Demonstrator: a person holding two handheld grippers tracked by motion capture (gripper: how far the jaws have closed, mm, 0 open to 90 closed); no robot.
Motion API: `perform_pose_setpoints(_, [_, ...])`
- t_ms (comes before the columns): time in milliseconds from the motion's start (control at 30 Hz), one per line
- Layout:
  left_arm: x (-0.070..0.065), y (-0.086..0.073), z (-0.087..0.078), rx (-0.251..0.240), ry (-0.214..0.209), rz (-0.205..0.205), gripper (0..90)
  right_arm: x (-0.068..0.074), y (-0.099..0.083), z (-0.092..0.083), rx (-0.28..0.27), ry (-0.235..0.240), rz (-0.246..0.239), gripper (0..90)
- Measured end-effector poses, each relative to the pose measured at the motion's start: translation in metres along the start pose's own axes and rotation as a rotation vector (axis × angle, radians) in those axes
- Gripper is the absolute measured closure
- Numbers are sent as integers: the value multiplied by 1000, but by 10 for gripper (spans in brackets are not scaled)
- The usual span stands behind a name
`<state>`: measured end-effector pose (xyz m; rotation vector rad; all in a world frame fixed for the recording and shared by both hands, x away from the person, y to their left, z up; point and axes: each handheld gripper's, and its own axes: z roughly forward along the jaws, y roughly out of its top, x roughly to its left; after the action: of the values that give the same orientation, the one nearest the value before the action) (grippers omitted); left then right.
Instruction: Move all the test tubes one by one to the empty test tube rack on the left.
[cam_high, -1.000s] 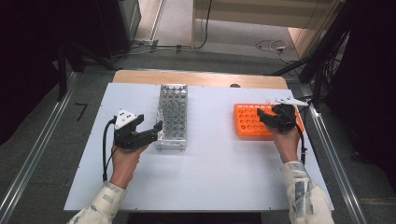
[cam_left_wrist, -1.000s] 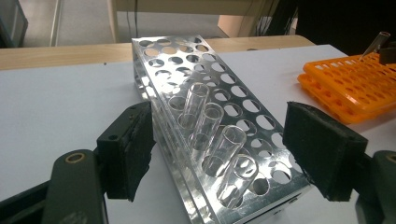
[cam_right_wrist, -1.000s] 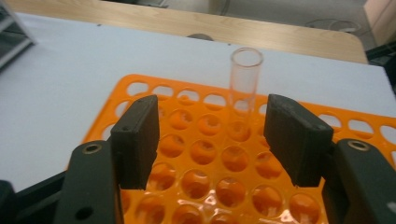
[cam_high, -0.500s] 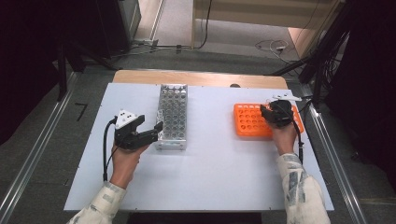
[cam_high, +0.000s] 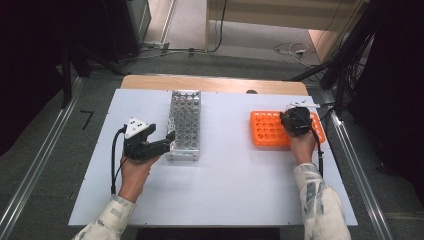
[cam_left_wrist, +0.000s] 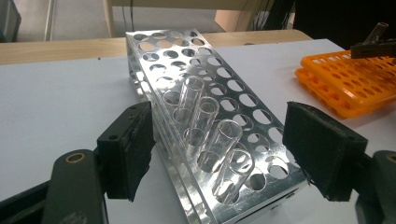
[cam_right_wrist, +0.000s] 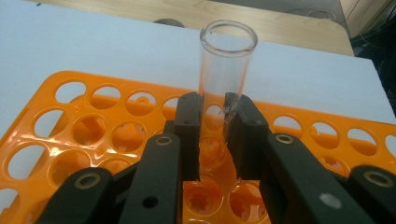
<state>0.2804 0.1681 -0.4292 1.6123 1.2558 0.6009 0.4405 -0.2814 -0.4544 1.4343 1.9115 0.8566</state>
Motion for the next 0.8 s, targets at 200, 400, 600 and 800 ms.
perform_pose_setpoints(200, [1,0,-1,-9,-1,-6,248,-1,7,-11,-32,3,6,729])
perform_pose_setpoints(400, [1,1,-2,-12,0,-6,247,-5,16,-32,-73,40,32,728])
perform_pose_setpoints(600, [-1,2,-3,-16,-3,-5,231,2,19,-52,-77,116,16,729])
perform_pose_setpoints(800, [-4,3,-5,-26,2,-2,207,21,17,-72,-77,244,-21,728])
